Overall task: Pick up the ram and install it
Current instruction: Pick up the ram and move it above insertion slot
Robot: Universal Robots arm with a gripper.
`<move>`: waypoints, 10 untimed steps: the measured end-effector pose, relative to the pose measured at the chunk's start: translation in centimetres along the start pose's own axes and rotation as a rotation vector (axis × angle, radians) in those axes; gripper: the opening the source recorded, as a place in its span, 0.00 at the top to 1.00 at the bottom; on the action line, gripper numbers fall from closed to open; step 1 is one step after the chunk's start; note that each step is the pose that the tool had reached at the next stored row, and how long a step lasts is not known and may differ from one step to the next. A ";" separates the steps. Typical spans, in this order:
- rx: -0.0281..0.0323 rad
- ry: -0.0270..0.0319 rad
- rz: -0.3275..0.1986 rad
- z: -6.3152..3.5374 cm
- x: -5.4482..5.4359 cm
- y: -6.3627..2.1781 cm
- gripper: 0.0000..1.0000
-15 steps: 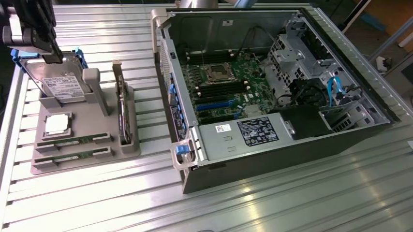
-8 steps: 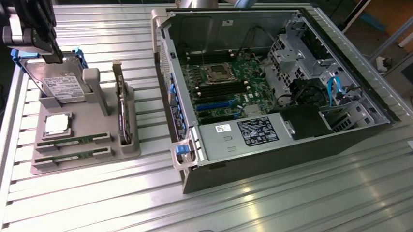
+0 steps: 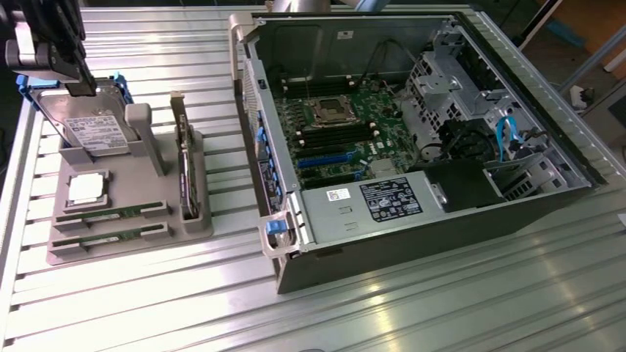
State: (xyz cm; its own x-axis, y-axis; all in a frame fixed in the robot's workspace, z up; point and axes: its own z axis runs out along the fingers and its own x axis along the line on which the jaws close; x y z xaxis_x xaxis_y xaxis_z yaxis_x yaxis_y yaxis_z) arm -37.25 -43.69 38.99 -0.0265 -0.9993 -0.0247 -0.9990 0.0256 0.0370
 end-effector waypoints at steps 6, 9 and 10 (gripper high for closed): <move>0.0002 0.0056 0.000 0.01 0.0 0.01 0.89; 0.0001 0.0089 0.000 -0.01 0.0 0.00 0.89; 0.0001 0.0089 0.000 -0.01 0.0 0.00 0.89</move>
State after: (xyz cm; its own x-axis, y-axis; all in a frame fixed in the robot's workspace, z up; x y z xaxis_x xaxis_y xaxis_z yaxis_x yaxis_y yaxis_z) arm -37.25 -43.69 39.00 -0.0265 -0.9995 -0.0158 -0.9990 0.0259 0.0369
